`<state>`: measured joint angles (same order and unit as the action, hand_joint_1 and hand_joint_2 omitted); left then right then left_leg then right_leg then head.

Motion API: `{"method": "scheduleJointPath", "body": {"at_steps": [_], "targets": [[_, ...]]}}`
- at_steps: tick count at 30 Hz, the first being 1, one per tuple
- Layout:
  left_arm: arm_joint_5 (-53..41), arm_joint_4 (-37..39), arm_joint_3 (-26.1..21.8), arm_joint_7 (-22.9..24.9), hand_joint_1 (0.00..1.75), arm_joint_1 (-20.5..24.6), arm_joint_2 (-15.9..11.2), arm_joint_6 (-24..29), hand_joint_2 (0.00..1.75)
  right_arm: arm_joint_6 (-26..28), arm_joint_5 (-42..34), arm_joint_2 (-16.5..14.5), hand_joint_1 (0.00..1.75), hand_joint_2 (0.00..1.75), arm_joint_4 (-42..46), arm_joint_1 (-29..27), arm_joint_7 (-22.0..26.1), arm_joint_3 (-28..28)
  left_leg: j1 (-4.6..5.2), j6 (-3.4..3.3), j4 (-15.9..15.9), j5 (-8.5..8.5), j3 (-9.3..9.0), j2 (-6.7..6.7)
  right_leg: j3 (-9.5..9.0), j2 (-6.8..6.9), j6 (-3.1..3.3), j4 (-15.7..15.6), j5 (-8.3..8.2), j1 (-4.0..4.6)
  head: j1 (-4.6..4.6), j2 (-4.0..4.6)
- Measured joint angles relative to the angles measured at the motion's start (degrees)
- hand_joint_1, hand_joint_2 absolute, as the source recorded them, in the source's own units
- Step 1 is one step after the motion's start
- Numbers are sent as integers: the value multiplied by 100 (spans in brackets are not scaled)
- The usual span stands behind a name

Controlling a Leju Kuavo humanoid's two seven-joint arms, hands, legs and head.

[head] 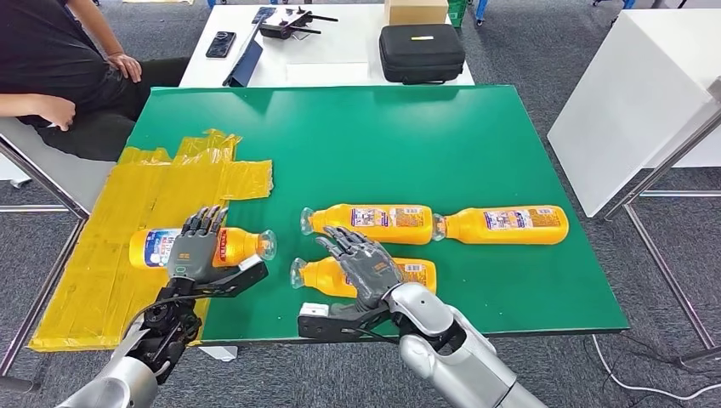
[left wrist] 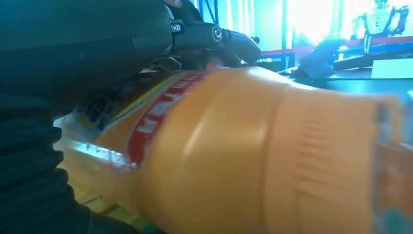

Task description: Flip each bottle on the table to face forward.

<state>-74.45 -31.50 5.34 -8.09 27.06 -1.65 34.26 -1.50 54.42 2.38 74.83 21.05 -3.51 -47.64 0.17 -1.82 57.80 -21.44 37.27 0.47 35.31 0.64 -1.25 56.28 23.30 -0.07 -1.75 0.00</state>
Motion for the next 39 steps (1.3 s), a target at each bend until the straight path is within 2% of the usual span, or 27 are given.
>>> {"method": "scheduleJointPath", "body": {"at_steps": [4,8,17,24,31,39], "targets": [[656,-250,-76,-479,0,-182,-22,-155,0,181,497,114,0,175,33,-199,-289,35,2,0,0,-1,-1,3,-4,0,1,0,3,-1,1,0],[1307,-703,-137,-896,0,-425,-31,-366,0,202,628,171,0,175,28,-327,-377,126,5,0,0,-2,0,2,-1,0,0,-1,3,-2,0,0],[3262,-2495,-322,-1611,0,-1238,-19,-1083,0,36,711,228,0,175,-72,-519,-522,264,1,0,0,-1,29,0,30,-1,-1,0,2,0,1,0],[3657,-3302,-447,-1762,0,-1504,-14,-1227,0,8,725,232,0,175,-127,-552,-551,298,0,0,0,-1,37,1,38,-1,-1,0,3,0,0,0],[4724,-4367,-593,-2109,0,-1980,31,-1692,0,22,897,229,0,175,-204,-673,-619,419,1,1,0,-2,50,1,49,-1,-1,0,3,0,0,0],[4815,-5350,-607,-2141,0,-2470,136,-1848,0,66,985,181,0,175,-356,-672,-669,538,1,0,0,-2,51,2,51,-1,-1,-1,4,0,0,0]]}}
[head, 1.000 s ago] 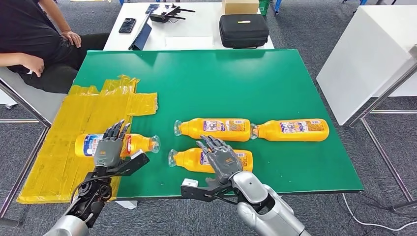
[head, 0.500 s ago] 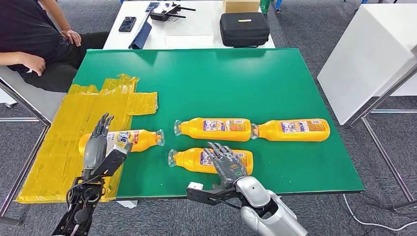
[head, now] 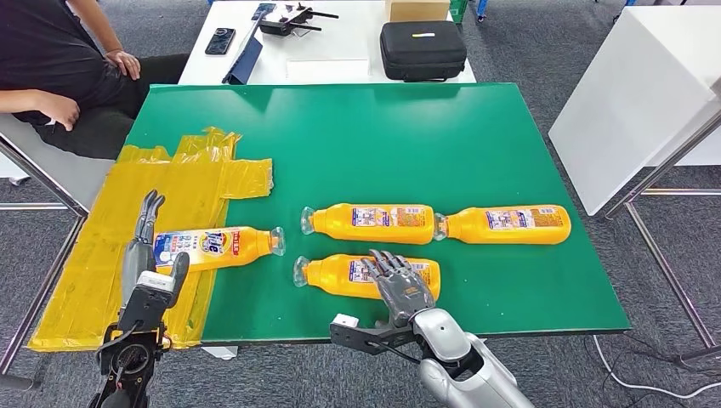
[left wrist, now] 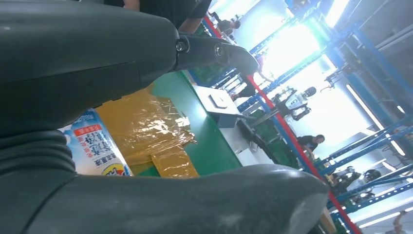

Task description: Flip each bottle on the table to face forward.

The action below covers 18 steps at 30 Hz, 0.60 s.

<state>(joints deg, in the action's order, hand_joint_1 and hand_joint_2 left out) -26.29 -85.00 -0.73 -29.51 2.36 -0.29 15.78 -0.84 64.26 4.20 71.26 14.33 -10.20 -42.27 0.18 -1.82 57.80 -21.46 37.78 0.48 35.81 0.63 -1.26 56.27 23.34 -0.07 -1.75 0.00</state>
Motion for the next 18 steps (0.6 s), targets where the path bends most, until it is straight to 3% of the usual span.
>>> {"method": "scheduleJointPath", "body": {"at_steps": [18], "targets": [[87,-383,-8,-1,0,-198,52,-42,0,-74,80,-96,0,175,-139,20,-118,107,0,1,0,-1,-1,-1,-1,-1,0,0,0,0,1,0]]}}
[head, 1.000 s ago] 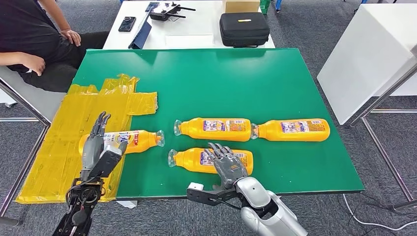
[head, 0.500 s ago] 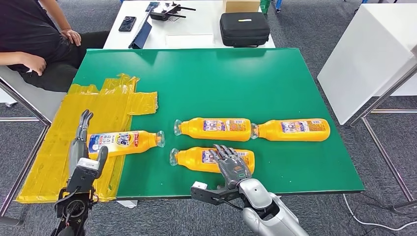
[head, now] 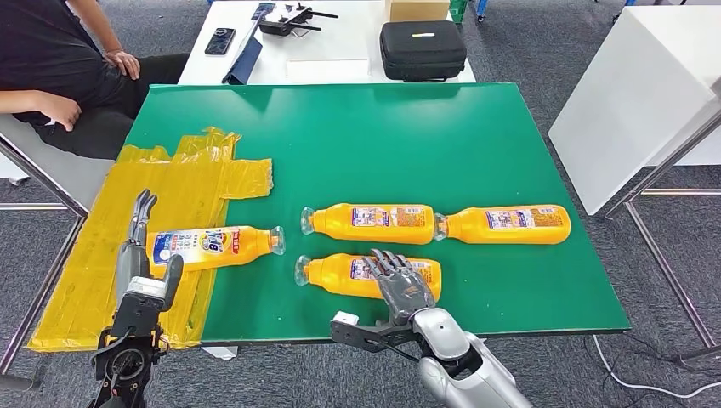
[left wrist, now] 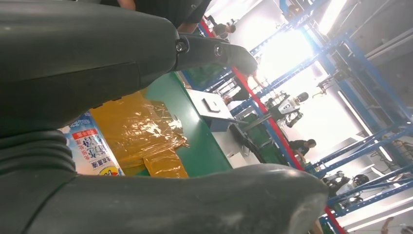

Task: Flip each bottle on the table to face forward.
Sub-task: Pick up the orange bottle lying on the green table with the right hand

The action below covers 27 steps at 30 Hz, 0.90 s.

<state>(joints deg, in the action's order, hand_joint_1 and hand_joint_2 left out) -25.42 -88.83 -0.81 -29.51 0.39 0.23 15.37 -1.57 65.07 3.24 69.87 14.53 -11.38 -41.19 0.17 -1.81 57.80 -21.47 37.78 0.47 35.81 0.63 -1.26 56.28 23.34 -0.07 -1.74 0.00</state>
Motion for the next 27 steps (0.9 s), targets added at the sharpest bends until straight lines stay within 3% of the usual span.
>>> {"method": "scheduleJointPath", "body": {"at_steps": [14,15,18,19,27], "targets": [[428,-328,-2,-58,0,-289,85,-226,0,-73,79,-356,1,175,-1292,543,39,202,-9,10,-4,-47,-95,-26,-14,-22,20,-8,26,4,1,0],[455,-331,-2,-61,0,-290,85,-245,0,-87,85,-376,15,175,-1384,578,32,208,-9,8,-5,-52,-107,-29,-25,-26,21,-9,27,4,1,0],[515,-332,-2,-63,0,-269,86,-280,0,-198,114,-453,117,175,-1668,694,-16,214,-11,10,-7,-58,-141,-45,-54,-42,22,-11,28,6,0,0],[533,-332,-2,-63,0,-255,86,-283,0,-241,125,-483,137,175,-1759,731,-35,213,-13,11,-8,-59,-152,-51,-63,-45,24,-12,29,8,-1,0],[673,-339,-24,-20,0,-145,90,-353,0,-328,227,-636,157,175,-2478,1006,-101,204,-26,15,-9,-64,-226,-55,-131,-47,40,-15,42,16,-1,0]]}}
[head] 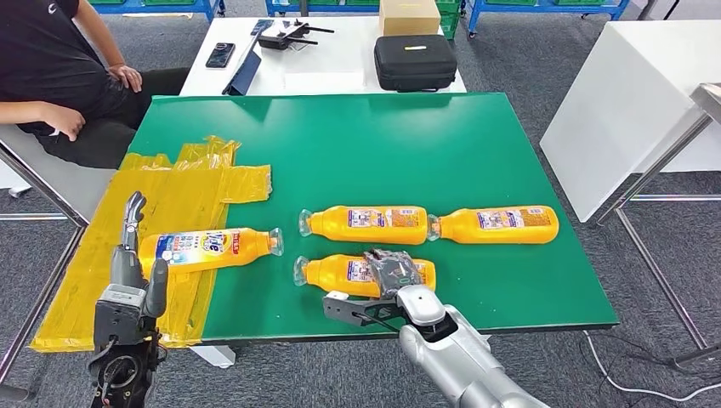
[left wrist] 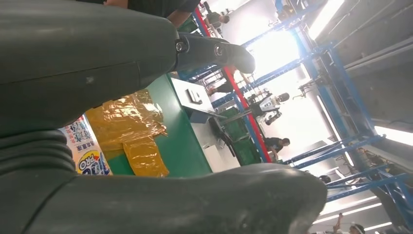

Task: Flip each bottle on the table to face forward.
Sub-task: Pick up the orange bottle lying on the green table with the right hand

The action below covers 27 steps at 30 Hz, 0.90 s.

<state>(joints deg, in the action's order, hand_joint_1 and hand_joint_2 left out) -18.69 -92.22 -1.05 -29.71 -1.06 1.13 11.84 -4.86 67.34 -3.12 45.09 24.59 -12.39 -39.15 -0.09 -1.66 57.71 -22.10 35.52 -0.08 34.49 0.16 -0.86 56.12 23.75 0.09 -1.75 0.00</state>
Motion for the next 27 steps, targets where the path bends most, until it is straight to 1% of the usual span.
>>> {"method": "scheduleJointPath", "body": {"at_steps": [1,5,9,11,13,15,17,19,23,27], "targets": [[8,-4,-2,9,0,20,1,-9,0,-4,1,-10,158,175,-56,20,5,-1,0,0,0,-3,-15,0,-16,0,4,0,3,0,0,0],[16,-44,-5,31,0,85,1,-19,0,-25,2,-28,173,175,-201,77,29,1,0,1,0,-22,-60,3,-63,2,8,-2,31,0,2,0],[68,-117,-9,79,0,140,3,-41,0,-134,27,-28,175,175,-218,115,51,1,1,1,0,-24,-59,8,-65,3,7,-2,34,0,0,0],[186,-149,-11,164,0,149,7,-140,0,-154,-40,-22,175,175,-218,115,142,4,2,0,1,-29,-64,9,-71,2,8,-2,35,0,0,0],[490,-172,-14,280,0,147,15,-408,0,-159,-338,-4,175,175,-198,104,413,32,2,-1,1,-40,-75,9,-81,2,8,-2,40,0,-1,0],[1008,-187,-28,384,0,126,31,-866,0,-234,-976,45,175,175,-33,36,874,154,1,-2,1,-54,-89,12,-100,2,4,-3,51,1,2,0],[1502,-192,-65,451,0,75,55,-1309,0,-436,-1749,149,175,175,348,-90,1244,347,1,0,1,-70,-104,9,-119,-2,2,-3,60,1,5,0],[1733,-193,-102,470,0,24,79,-1527,0,-647,-2242,260,175,175,770,-246,1345,495,2,6,3,-82,-117,1,-133,-9,1,-3,62,1,3,0],[1810,-192,-148,473,0,-14,115,-1602,0,-767,-2438,383,175,175,1269,-513,1351,633,1,11,6,-82,-118,1,-167,-12,-6,-1,62,3,2,0],[1847,-192,-157,485,0,-54,138,-1642,175,-749,-2498,437,175,175,1461,-626,1402,680,-5,20,7,-88,-105,0,-167,-11,5,0,76,6,0,0]]}}
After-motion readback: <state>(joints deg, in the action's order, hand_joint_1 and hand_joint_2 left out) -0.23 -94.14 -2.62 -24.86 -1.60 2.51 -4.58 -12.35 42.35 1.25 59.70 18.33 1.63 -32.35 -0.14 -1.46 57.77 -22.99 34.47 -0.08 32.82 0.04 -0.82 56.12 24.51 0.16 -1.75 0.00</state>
